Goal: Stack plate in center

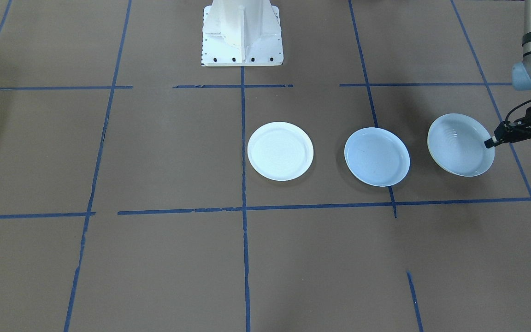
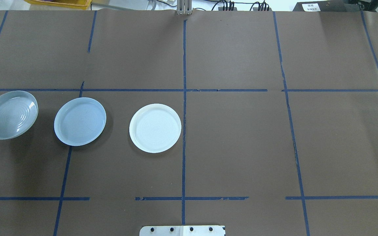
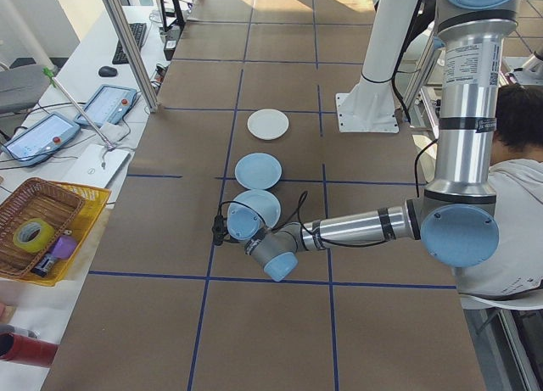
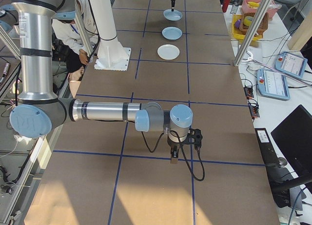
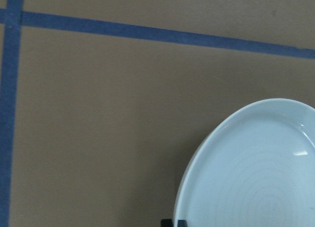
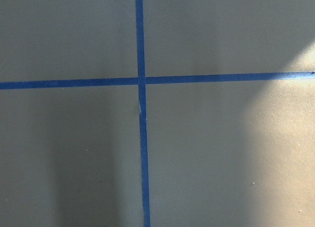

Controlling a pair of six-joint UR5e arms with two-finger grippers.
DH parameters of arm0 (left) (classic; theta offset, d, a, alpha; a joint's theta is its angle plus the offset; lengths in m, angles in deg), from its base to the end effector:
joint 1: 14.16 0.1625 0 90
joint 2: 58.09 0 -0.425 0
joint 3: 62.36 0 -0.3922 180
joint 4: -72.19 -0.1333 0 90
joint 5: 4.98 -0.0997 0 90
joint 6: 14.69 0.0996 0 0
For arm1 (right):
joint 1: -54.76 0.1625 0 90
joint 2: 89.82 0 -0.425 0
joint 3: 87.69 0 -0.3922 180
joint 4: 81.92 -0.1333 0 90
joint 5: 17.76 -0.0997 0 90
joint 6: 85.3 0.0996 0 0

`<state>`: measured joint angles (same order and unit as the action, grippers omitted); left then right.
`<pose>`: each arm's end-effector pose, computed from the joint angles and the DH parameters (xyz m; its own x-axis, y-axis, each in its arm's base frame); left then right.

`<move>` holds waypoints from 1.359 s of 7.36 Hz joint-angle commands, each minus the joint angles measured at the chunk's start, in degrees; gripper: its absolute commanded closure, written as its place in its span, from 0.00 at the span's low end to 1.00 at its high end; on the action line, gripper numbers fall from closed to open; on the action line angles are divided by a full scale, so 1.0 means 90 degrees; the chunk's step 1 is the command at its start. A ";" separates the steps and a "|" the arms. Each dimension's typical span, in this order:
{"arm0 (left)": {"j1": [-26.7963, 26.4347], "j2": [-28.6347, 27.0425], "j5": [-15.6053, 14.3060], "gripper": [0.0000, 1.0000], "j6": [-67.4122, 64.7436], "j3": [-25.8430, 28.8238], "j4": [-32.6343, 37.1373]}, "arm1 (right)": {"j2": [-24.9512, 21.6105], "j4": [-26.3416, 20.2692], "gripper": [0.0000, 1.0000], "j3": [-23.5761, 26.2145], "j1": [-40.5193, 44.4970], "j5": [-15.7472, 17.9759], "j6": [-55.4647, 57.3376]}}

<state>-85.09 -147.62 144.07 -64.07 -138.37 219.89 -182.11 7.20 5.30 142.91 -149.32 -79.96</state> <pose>0.1129 -0.4731 0.6544 0.3721 -0.0517 -0.9267 0.0683 0.9973 -0.0282 0.0518 -0.4788 0.6541 0.7470 0.0507 0.6628 -0.0374 0.9987 -0.0343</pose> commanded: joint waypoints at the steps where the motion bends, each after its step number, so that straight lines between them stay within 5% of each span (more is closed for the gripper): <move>1: -0.0040 -0.0052 -0.0715 1.00 -0.1392 -0.0720 0.0005 | 0.0000 0.0000 0.00 0.0000 0.0000 -0.0001 0.0002; 4: 0.1448 -0.0053 -0.1890 1.00 -0.2927 -0.1318 0.0024 | 0.0000 0.0000 0.00 0.0000 0.0009 0.0008 0.0002; 9: 0.2343 -0.0228 -0.2313 1.00 -0.3518 -0.1544 0.0024 | 0.0000 0.0000 0.00 0.0000 0.0000 0.0009 0.0002; 10: 0.2402 -0.0229 -0.2313 0.34 -0.3460 -0.1534 0.0024 | 0.0000 0.0000 0.00 0.0000 0.0000 -0.0001 0.0002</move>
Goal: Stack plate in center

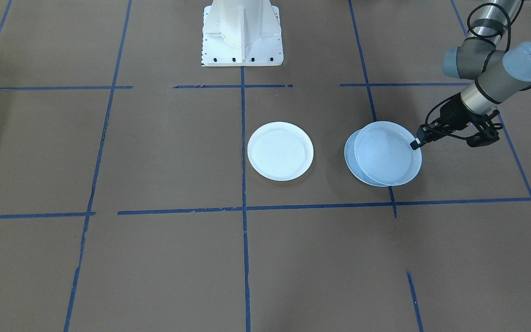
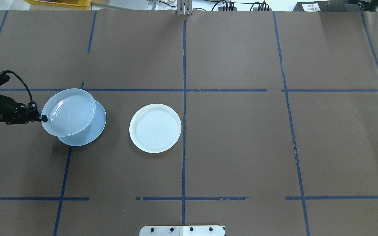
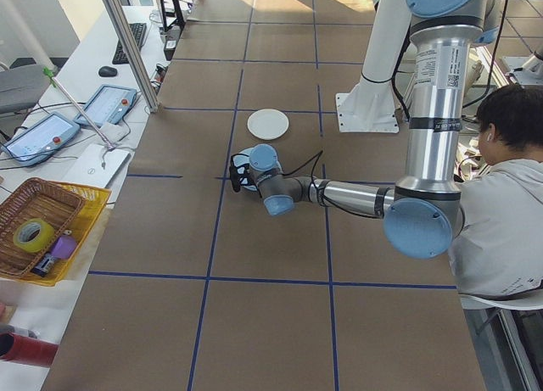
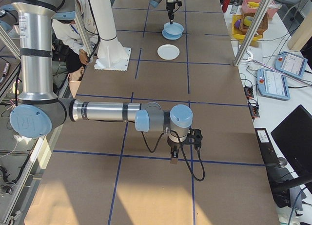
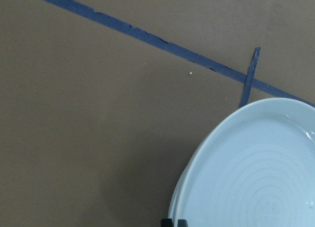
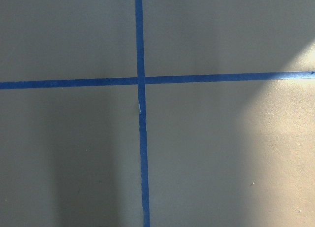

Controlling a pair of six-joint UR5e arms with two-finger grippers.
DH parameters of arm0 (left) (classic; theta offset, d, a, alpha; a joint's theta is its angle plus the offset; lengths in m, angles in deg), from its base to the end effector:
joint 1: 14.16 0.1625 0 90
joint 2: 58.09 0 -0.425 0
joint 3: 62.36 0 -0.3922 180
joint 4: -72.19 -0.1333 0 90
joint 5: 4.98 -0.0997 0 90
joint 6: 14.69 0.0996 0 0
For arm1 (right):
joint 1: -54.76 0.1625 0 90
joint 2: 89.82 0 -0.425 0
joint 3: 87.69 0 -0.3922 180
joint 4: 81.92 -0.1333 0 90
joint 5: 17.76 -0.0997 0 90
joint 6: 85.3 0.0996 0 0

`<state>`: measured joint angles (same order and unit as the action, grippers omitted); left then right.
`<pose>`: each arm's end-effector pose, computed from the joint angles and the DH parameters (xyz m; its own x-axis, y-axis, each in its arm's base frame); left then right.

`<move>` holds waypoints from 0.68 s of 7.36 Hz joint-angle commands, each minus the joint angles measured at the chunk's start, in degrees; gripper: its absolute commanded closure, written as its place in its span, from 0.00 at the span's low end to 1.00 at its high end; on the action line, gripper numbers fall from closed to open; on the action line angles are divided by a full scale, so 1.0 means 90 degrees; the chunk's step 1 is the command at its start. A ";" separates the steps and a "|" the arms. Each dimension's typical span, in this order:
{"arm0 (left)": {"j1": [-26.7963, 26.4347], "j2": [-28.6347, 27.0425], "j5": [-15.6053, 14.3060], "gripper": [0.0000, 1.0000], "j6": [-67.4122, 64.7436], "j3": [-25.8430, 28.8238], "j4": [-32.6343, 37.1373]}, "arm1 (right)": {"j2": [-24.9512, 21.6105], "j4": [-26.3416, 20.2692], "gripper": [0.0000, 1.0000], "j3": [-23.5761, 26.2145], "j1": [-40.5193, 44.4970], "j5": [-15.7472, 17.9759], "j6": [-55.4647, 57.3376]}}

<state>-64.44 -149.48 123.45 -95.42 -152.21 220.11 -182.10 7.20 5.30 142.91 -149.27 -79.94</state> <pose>0.2777 -0.4460 0.5333 0.3654 -0.2424 -0.8987 0.2053 0.9627 -0.1762 0.0519 -0.4789 0.6541 0.7476 0.0510 0.6622 -0.0377 0.9987 -0.0343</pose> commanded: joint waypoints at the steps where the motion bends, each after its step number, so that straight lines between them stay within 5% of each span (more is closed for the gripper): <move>1: 0.0117 -0.0022 0.0036 0.01 0.0053 -0.0006 -0.0010 | 0.0000 0.0000 0.00 0.0000 0.0000 0.0003 0.0000; 3: 0.0108 -0.0032 0.0201 0.00 -0.0034 -0.0588 -0.0107 | 0.0000 0.0000 0.00 0.0000 0.0000 -0.0007 0.0000; 5: 0.0378 -0.0313 0.0135 0.00 -0.0383 -0.1632 -0.1419 | 0.0000 0.0000 0.00 0.0000 0.0000 -0.0007 0.0000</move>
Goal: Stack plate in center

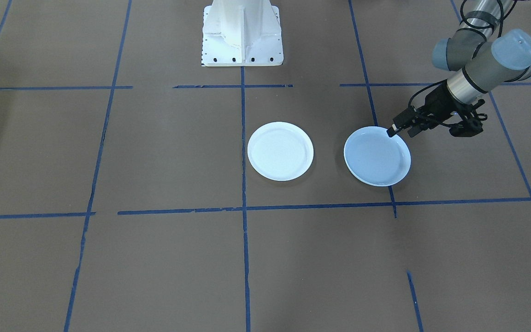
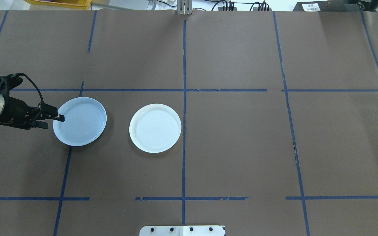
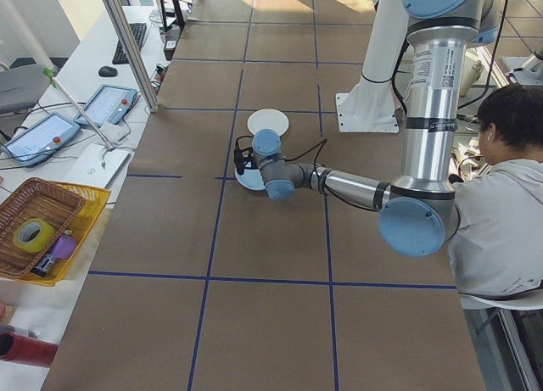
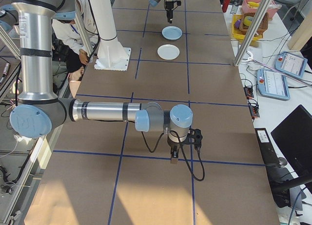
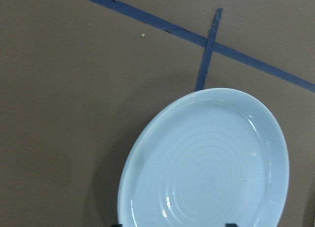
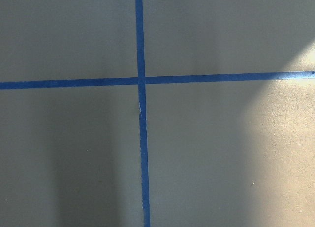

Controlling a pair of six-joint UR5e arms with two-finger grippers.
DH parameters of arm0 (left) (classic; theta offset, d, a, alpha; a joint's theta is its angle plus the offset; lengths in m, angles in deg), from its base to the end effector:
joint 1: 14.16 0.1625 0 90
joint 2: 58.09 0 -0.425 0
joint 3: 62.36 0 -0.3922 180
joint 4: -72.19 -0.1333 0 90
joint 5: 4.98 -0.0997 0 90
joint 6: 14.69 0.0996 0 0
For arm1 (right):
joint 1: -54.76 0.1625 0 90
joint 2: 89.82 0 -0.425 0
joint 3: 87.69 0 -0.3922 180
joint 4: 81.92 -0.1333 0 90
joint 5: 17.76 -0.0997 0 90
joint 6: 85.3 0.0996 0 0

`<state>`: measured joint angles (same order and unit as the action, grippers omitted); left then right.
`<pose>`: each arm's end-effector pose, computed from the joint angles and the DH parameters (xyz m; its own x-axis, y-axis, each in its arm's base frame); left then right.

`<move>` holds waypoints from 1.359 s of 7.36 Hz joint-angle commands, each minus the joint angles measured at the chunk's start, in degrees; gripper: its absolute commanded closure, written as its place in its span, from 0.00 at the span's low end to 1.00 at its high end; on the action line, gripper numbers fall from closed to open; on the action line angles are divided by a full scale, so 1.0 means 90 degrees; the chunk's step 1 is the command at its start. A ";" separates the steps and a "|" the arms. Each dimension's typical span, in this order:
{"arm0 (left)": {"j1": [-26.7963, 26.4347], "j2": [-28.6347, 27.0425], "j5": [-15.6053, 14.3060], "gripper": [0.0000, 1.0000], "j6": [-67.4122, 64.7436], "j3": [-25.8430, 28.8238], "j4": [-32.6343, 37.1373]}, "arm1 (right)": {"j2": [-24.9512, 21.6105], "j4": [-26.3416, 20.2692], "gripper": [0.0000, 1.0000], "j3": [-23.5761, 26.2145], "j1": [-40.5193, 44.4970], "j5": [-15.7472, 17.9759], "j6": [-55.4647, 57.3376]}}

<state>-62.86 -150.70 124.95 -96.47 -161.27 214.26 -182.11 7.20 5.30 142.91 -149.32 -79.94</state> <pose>0.2887 -0.4337 0.4534 0.3187 -0.1966 -0.9273 0.1527 0.9761 -0.1545 0.0518 -0.4788 0.6541 0.7470 0.0511 0.6628 -0.0377 0.9987 -0.0345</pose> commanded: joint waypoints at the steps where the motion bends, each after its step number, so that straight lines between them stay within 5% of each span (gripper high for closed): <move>1: 0.0727 -0.0594 -0.0574 0.00 -0.0946 -0.0669 -0.1008 | 0.0000 0.0000 0.00 0.0000 0.0000 -0.0001 0.0000; 4: 0.1853 -0.1514 -0.2273 0.00 -0.1635 -0.0495 -0.2053 | 0.0000 0.0000 0.00 0.0000 0.0000 -0.0001 0.0000; 8: 0.2149 -0.2004 -0.2601 0.08 -0.1949 0.0364 -0.2056 | 0.0000 0.0000 0.00 0.0000 0.0000 -0.0001 0.0000; 9: 0.2149 -0.2101 -0.2591 0.16 -0.1958 0.0424 -0.2056 | 0.0000 0.0000 0.00 0.0000 0.0000 -0.0001 0.0000; 10: 0.2149 -0.2112 -0.2572 0.50 -0.1949 0.0424 -0.2017 | 0.0000 0.0000 0.00 0.0000 0.0000 -0.0001 -0.0010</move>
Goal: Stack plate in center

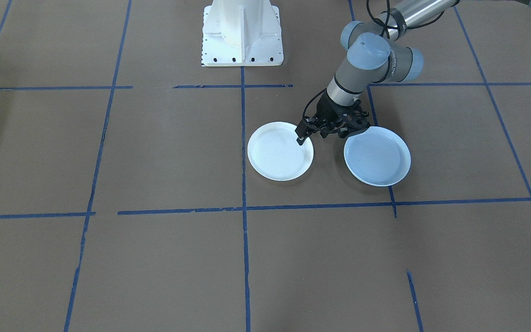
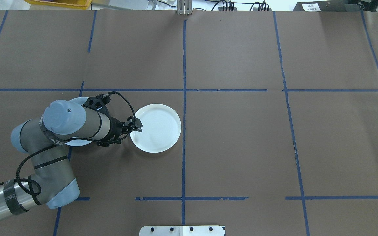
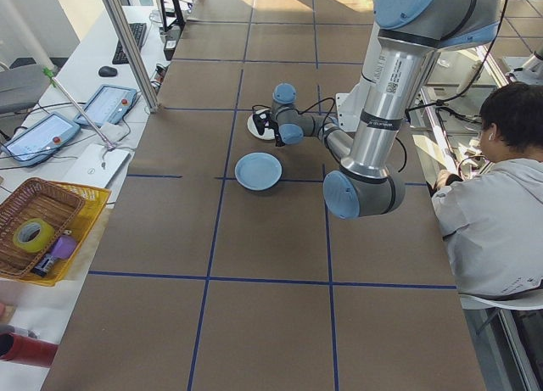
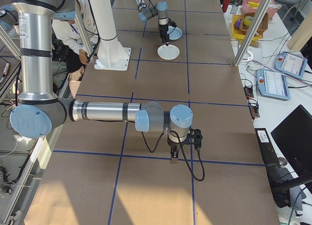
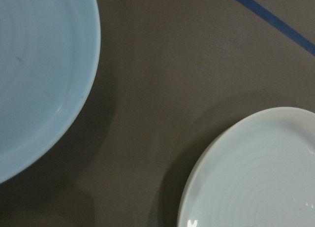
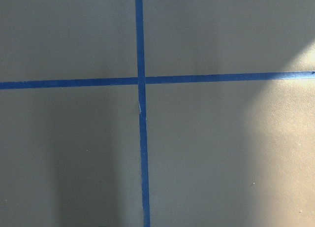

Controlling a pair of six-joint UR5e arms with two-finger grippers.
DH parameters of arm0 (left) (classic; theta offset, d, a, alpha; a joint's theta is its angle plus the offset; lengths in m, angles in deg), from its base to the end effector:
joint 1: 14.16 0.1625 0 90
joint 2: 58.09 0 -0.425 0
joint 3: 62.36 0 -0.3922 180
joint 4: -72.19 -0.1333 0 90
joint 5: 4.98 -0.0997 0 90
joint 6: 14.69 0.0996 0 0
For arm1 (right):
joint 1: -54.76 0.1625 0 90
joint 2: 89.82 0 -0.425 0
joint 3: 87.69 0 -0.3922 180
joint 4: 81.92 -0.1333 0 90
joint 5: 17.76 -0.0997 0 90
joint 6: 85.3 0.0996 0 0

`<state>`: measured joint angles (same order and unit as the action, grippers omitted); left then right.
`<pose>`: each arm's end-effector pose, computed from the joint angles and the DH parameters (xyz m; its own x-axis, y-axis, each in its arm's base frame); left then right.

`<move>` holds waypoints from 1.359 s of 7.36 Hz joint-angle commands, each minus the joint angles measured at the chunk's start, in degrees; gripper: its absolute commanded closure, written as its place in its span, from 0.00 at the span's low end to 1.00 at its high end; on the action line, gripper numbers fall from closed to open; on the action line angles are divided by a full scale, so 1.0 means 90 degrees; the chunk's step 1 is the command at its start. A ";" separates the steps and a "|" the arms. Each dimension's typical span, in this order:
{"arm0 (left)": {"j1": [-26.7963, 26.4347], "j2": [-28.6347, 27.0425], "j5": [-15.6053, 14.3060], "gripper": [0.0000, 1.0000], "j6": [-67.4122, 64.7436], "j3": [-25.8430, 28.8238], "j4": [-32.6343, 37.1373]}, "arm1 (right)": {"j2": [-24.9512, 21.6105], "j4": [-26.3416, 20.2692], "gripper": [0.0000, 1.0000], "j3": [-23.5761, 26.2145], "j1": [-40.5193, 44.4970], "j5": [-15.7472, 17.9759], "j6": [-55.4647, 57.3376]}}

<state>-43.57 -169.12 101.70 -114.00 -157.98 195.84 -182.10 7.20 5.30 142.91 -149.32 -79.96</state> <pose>0.5020 -0.4032 0.3439 0.3850 -0.3949 -0.8342 0.3197 0.9049 -0.2809 0.0518 -0.4789 0.6540 0.7470 0.0506 0.6629 -0.0374 0.9987 -0.0341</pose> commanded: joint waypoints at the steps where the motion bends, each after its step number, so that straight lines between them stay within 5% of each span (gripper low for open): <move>1: 0.0005 -0.0066 0.0041 0.80 0.0018 0.0059 0.0059 | 0.0000 0.0000 0.00 0.0000 0.0000 -0.0001 0.0002; 7: 0.0035 -0.0056 0.0051 0.80 0.0067 0.0059 0.0079 | 0.0000 0.0000 0.00 0.0000 0.0000 0.0008 0.0002; 9: 0.0035 -0.0047 0.0148 1.00 0.0116 -0.0009 0.0079 | 0.0000 0.0000 0.00 0.0000 0.0000 -0.0001 0.0002; 10: -0.0052 0.0002 0.0613 1.00 0.0358 -0.0077 0.0118 | 0.0000 -0.0009 0.00 0.0000 0.0000 -0.0001 0.0002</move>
<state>-43.46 -169.46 103.85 -112.49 -158.04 196.64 -182.11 7.18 5.30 142.91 -149.32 -79.94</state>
